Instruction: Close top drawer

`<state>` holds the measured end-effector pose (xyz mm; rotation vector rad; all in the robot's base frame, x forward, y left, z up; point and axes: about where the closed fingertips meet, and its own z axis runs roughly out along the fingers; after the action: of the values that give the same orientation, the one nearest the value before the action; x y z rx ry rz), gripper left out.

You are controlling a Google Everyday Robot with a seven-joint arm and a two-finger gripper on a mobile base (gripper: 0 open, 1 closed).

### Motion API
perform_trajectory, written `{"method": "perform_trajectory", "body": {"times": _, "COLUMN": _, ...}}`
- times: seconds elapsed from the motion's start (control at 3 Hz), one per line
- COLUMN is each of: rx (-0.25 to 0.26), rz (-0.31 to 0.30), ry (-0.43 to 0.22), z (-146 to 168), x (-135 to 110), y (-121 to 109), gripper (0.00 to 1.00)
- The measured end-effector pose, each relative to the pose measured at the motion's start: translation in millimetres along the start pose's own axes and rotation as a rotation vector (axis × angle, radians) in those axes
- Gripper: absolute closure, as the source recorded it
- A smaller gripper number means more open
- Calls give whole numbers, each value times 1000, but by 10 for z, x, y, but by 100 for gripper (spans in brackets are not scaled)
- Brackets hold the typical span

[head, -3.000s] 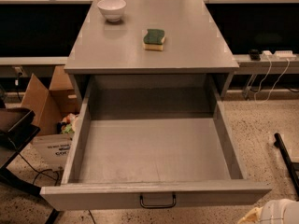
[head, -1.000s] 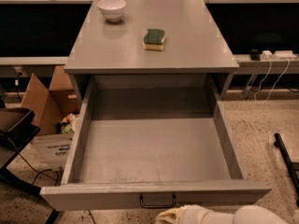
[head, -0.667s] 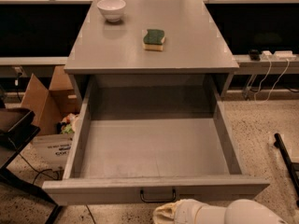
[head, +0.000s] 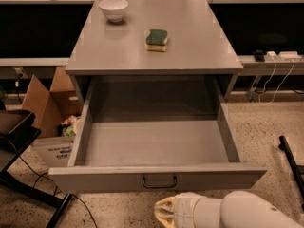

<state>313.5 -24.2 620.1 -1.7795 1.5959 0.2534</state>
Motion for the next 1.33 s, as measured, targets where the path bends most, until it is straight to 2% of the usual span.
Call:
{"method": "perform_trajectory", "body": {"times": 0.33, "rx": 18, "rz": -38, "ry": 64, "z": -75, "x": 169, "y": -292, "gripper": 100}}
{"method": "perform_trajectory", "body": {"times": 0.67, "rx": 17, "rz": -68, "ry": 102, "z": -132, "x": 272, "y": -459, "gripper": 100}}
{"method": "perform_trajectory", "body": {"times": 1.0, "rx": -7, "rz": -82, "ry": 151, "z": -165, "x": 482, "y": -764, "gripper": 100}}
{"method": "perform_trajectory", "body": {"times": 1.33, "rx": -21, "rz": -83, "ry": 168, "z": -156, "x": 545, "y": -1012, "gripper": 100}}
